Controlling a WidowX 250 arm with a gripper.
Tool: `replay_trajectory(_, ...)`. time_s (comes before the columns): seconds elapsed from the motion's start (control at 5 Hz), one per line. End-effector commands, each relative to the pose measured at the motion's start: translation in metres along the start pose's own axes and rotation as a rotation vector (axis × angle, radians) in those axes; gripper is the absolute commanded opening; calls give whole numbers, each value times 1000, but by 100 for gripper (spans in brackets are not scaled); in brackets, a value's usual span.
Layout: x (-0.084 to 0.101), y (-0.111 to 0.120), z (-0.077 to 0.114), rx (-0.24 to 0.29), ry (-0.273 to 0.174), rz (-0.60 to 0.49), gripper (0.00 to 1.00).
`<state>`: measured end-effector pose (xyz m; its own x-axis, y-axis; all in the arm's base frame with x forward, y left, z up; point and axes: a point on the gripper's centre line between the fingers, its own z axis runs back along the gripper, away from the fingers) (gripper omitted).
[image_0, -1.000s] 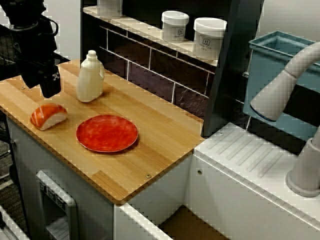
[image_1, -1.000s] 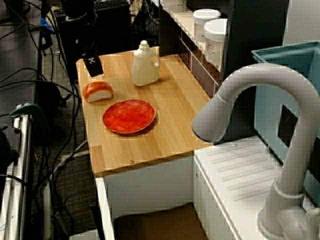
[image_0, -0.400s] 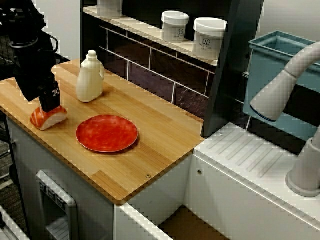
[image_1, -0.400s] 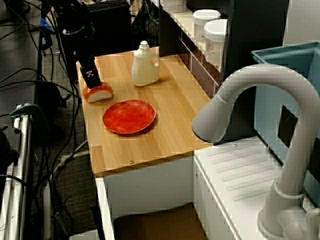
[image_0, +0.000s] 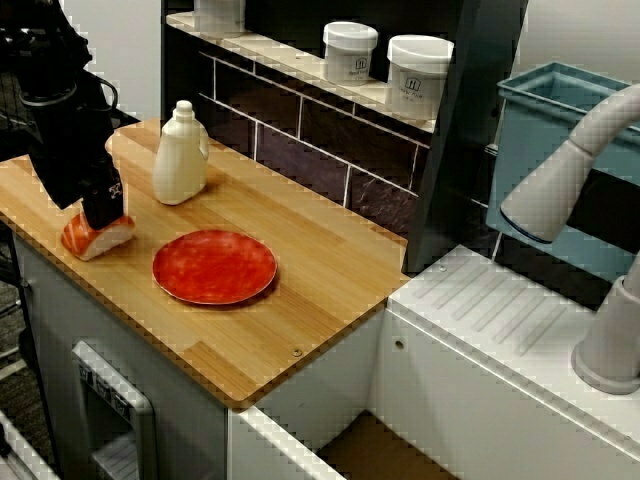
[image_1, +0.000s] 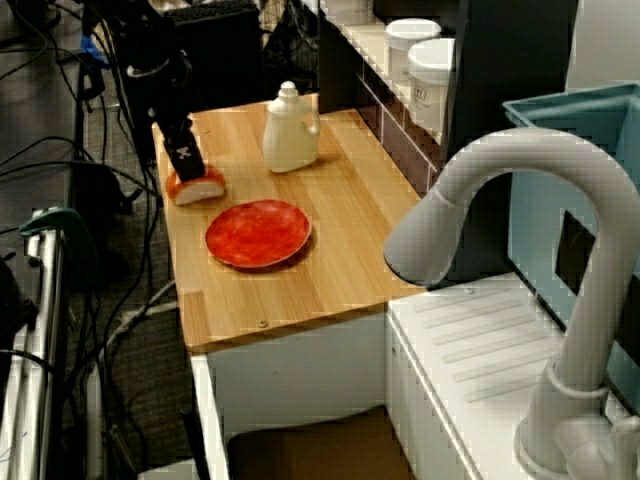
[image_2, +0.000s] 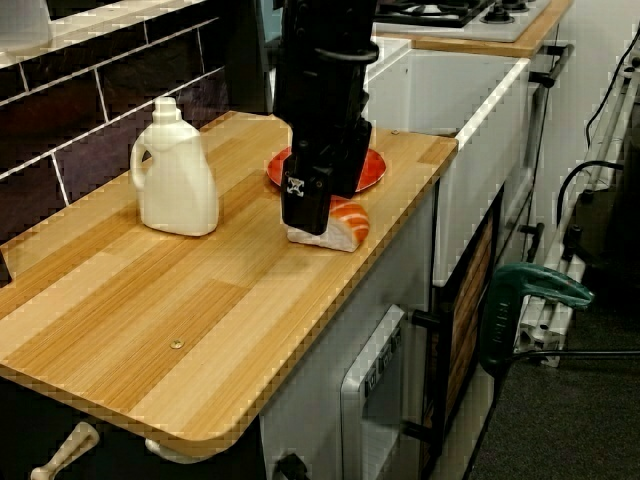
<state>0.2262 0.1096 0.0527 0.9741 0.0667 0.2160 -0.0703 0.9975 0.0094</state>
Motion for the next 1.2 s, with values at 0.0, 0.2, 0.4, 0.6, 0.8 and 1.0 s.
replay_trajectory(0.0, 3, 4, -4, 1, -10, 30, 100)
replay_trajectory(0.2, 3, 0, 6, -14, -25, 13, 100)
replay_trajectory(0.4, 5, 4, 10, -30, -29, 31, 100)
replay_trajectory(0.6, 7, 6, 1, -18, -10, 31, 100)
replay_trajectory(0.8, 9, 8, -4, -10, -8, 48, 100)
replay_trajectory(1.0, 11, 9, -10, -2, -5, 58, 100)
